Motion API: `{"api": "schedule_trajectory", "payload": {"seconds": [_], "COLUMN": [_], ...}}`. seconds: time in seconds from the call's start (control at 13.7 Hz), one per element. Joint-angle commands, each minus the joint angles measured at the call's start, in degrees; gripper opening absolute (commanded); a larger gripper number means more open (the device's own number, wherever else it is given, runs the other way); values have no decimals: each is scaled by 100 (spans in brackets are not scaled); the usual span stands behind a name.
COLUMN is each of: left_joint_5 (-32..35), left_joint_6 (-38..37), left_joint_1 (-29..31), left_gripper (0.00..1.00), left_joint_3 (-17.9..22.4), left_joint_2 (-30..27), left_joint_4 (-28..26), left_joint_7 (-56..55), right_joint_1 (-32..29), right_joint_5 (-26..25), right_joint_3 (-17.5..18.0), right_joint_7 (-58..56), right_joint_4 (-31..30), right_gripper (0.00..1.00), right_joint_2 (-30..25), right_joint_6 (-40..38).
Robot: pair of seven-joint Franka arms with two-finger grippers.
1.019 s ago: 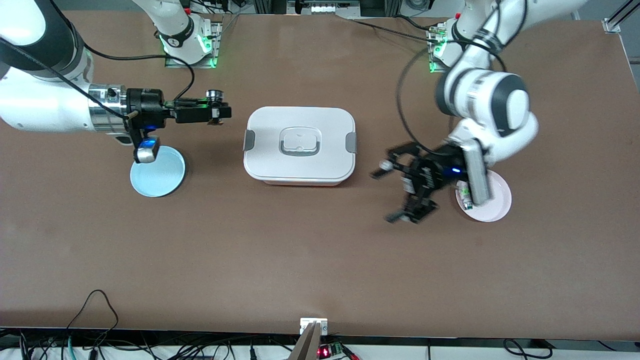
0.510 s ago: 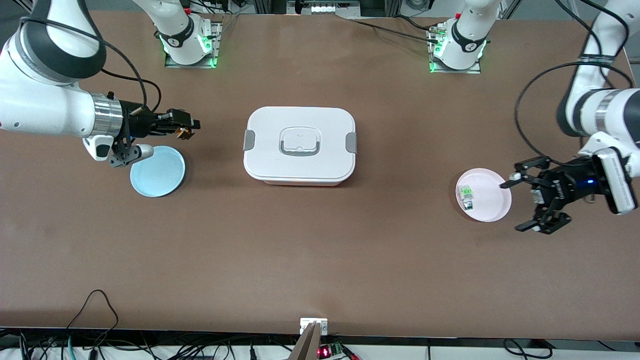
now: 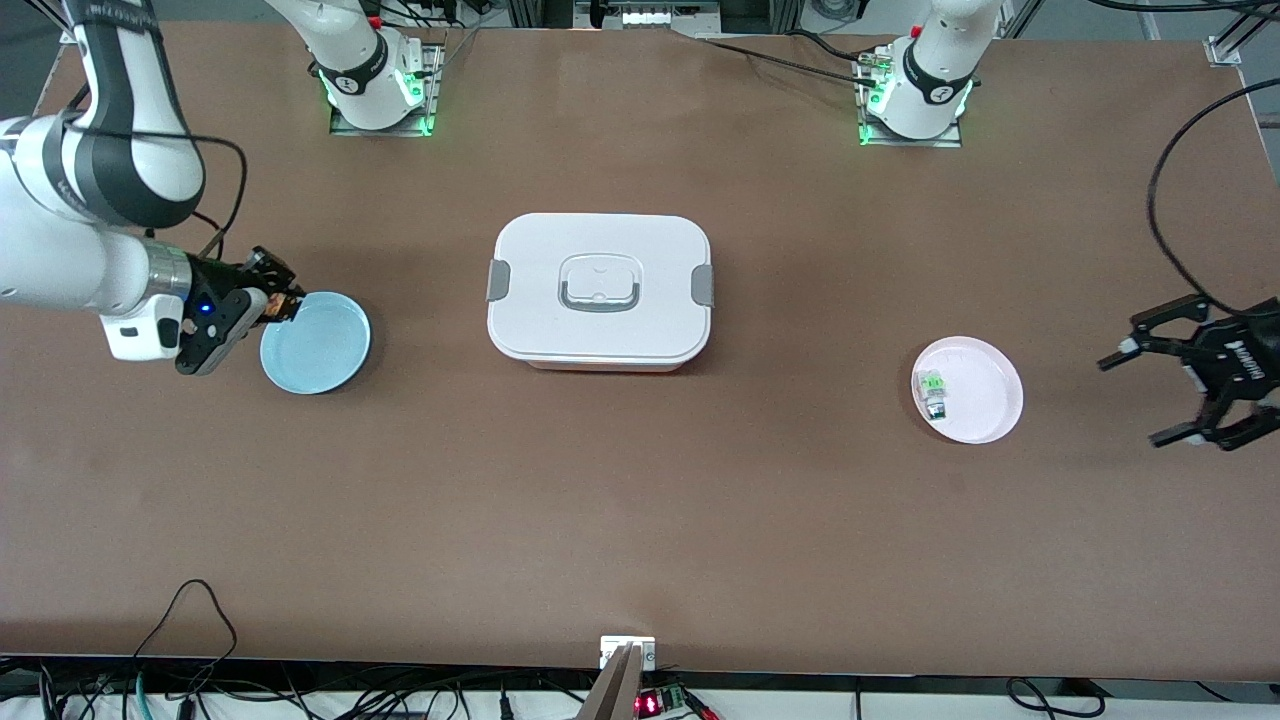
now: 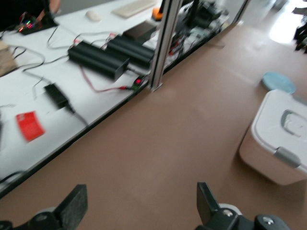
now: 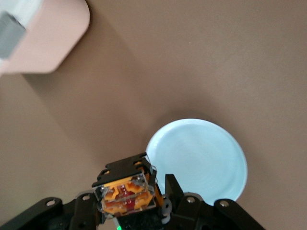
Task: Transfer orange switch to right arm and place
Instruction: 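Lower the switch onto the blue dish and open the right gripper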
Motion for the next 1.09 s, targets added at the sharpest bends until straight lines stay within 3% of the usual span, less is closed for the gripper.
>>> {"api": "schedule_trajectory", "payload": {"seconds": [0.0, 0.15, 0.36, 0.66, 0.87, 0.95, 1.02], "left_joint_5": [1271, 2281, 3224, 3612, 4193, 4168, 4072], "left_joint_6": [-308, -922, -1793, -2471, -2937, -2938, -2895], "left_joint_1": [-428, -814, -1525, -2835, -3573, -3802, -4013], "left_gripper": [100, 100, 100, 100, 100, 100, 100], "left_joint_3": [145, 172, 303, 1470, 1901, 2234, 2585], "left_joint_2": [-144, -224, -434, -750, -927, -953, -953], "left_joint_4": [520, 915, 1207, 1111, 874, 804, 751], "left_joint_7": [-1425, -3241, -5433, -6957, -8048, -8058, -8032], "right_joint_1": [6, 6, -3, -12, -12, -12, -12], "right_joint_5": [-89, -89, -81, -81, -81, -81, -72], "right_joint_3": [-60, -122, -131, -131, -131, -131, -131], "right_joint_7": [-1348, -1869, -2406, -2776, -2785, -2785, -2785], "right_joint_4": [-850, -1212, -1459, -1714, -1714, -1714, -1714], "right_gripper": [0, 0, 0, 0, 0, 4, 22], "right_joint_2": [-9, 228, 667, 1107, 1178, 1187, 1187], "right_joint_6": [1334, 2075, 2990, 3897, 3906, 3906, 3906]}}
